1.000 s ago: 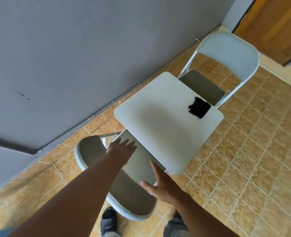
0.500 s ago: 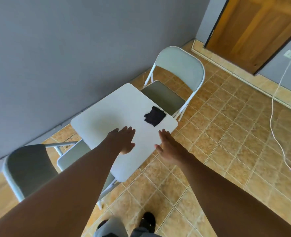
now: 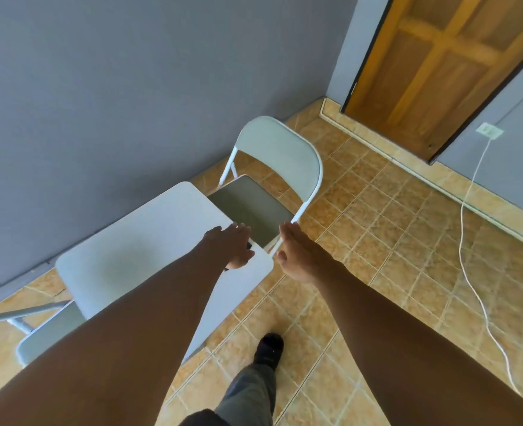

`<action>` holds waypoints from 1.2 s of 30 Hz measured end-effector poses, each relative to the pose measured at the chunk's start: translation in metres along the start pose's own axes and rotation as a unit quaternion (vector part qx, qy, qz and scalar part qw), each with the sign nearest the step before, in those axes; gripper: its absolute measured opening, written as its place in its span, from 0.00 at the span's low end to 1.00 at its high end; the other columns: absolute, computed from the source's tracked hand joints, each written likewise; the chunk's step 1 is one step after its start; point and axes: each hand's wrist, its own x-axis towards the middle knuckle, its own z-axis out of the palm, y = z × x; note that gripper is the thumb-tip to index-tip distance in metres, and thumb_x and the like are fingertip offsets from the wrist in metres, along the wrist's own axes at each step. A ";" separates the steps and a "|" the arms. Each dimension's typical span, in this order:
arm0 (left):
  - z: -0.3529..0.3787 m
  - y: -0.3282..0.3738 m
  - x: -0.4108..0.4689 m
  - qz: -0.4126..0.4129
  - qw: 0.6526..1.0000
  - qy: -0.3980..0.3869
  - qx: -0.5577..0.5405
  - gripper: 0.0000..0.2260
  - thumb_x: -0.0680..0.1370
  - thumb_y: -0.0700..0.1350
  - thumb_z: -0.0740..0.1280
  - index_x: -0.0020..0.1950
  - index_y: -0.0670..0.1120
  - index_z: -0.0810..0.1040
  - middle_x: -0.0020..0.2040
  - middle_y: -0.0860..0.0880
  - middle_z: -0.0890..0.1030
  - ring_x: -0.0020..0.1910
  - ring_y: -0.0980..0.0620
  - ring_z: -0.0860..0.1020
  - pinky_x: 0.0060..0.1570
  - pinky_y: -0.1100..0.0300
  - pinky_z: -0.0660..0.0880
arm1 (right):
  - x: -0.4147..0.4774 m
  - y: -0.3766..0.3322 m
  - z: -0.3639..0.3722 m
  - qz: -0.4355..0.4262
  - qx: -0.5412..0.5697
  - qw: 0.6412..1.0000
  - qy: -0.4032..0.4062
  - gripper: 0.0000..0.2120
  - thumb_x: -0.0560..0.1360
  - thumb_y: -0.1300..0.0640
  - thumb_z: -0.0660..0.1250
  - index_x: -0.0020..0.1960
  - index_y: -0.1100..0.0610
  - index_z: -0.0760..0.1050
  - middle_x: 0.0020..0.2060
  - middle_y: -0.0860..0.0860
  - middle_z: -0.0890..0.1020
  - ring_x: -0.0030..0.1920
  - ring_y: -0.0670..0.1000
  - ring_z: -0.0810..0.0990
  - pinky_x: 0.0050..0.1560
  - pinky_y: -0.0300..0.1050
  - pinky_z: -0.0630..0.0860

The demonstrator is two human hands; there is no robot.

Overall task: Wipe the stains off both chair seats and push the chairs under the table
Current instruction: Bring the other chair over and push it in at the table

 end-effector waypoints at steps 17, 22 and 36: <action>-0.127 0.123 0.236 -0.052 0.998 -0.006 -0.019 0.27 0.82 0.56 0.50 0.77 0.44 0.55 0.78 0.45 0.56 0.76 0.46 0.57 0.72 0.46 0.58 | 0.171 0.231 -0.149 -0.013 -0.051 0.997 -0.055 0.30 0.83 0.55 0.53 0.80 0.56 0.42 0.80 0.51 0.43 0.80 0.53 0.45 0.78 0.55 0.55; -0.145 0.160 0.289 -0.123 0.992 -0.016 -0.037 0.28 0.81 0.58 0.49 0.77 0.43 0.54 0.77 0.44 0.57 0.75 0.47 0.58 0.71 0.46 0.60 | 0.222 0.282 -0.190 -0.083 -0.076 0.992 -0.063 0.30 0.83 0.55 0.54 0.81 0.54 0.43 0.81 0.50 0.44 0.80 0.53 0.47 0.77 0.55 0.56; -0.199 0.198 0.380 -0.242 0.959 -0.013 -0.146 0.31 0.81 0.59 0.50 0.77 0.41 0.52 0.78 0.43 0.54 0.77 0.47 0.54 0.73 0.48 0.56 | 0.372 0.345 -0.295 -0.220 -0.138 0.958 -0.119 0.30 0.82 0.58 0.55 0.81 0.55 0.45 0.81 0.49 0.47 0.80 0.49 0.46 0.79 0.50 0.51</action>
